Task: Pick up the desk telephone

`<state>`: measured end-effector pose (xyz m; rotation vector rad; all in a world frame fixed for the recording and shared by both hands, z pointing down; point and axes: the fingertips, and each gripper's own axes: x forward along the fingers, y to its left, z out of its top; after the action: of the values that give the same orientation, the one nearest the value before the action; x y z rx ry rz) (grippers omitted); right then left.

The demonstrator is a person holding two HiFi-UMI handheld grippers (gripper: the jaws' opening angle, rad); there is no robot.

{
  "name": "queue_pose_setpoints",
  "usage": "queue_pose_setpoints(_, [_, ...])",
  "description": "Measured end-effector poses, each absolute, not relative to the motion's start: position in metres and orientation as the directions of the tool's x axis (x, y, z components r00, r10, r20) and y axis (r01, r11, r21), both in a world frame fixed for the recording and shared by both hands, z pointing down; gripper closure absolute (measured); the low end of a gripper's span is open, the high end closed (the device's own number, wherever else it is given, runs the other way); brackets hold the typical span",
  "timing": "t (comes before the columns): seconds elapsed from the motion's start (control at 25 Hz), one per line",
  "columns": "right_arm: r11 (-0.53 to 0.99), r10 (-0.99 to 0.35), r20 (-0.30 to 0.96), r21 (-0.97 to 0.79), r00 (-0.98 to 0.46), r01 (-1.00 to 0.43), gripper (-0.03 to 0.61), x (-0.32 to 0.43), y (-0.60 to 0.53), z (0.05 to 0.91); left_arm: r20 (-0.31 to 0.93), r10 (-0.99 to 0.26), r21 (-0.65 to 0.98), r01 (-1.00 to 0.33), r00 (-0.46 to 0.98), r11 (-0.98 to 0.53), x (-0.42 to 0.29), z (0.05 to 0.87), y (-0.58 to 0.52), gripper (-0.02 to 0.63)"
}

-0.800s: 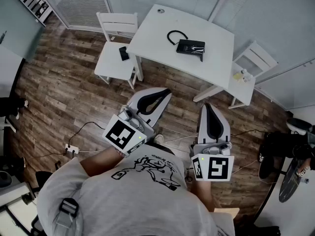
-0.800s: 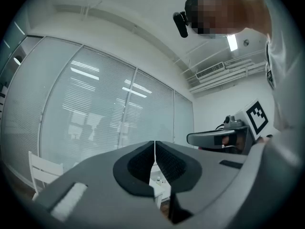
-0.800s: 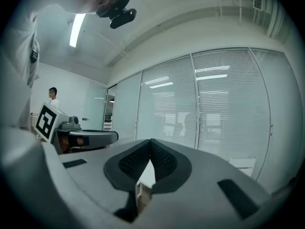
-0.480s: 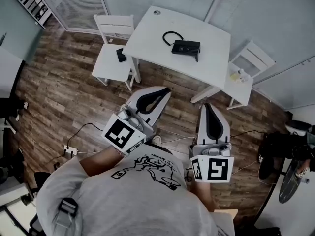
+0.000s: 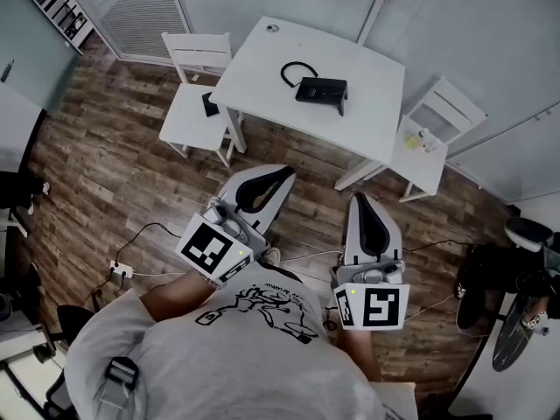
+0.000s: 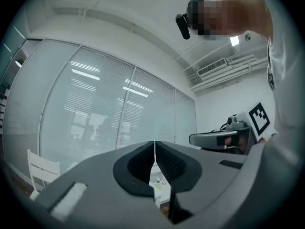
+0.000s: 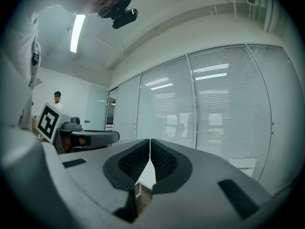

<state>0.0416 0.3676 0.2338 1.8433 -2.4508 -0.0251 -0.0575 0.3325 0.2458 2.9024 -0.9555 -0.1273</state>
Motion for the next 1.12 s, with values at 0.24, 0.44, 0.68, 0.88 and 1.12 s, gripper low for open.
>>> queue_pose_setpoints(0.24, [0.293, -0.955, 0.055, 0.053, -0.29, -0.955, 0.572, 0.041, 0.334, 0.238, -0.053, -0.606, 0.118, -0.597, 0.794, -0.793, -0.056, 0.252, 0.3, 0.611])
queue_pose_setpoints(0.44, [0.301, -0.953, 0.056, 0.064, -0.298, -0.952, 0.572, 0.031, 0.291, 0.238, -0.062, -0.613, 0.139, -0.601, 0.788, -0.787, -0.067, 0.255, 0.255, 0.611])
queue_pose_setpoints(0.68, [0.294, -0.956, 0.037, 0.087, -0.292, -0.952, 0.572, 0.015, 0.225, 0.225, -0.079, -0.597, 0.132, -0.585, 0.798, -0.8, -0.08, 0.246, 0.194, 0.611])
queue_pose_setpoints(0.88, [0.287, -0.958, 0.03, 0.089, -0.286, -0.954, 0.572, 0.001, 0.169, 0.22, -0.09, -0.593, 0.136, -0.58, 0.8, -0.803, -0.096, 0.239, 0.14, 0.611])
queue_pose_setpoints(1.12, [0.273, -0.962, 0.037, 0.082, -0.271, -0.959, 0.572, -0.015, 0.121, 0.226, -0.077, -0.58, 0.132, -0.568, 0.811, -0.812, -0.11, 0.243, 0.091, 0.611])
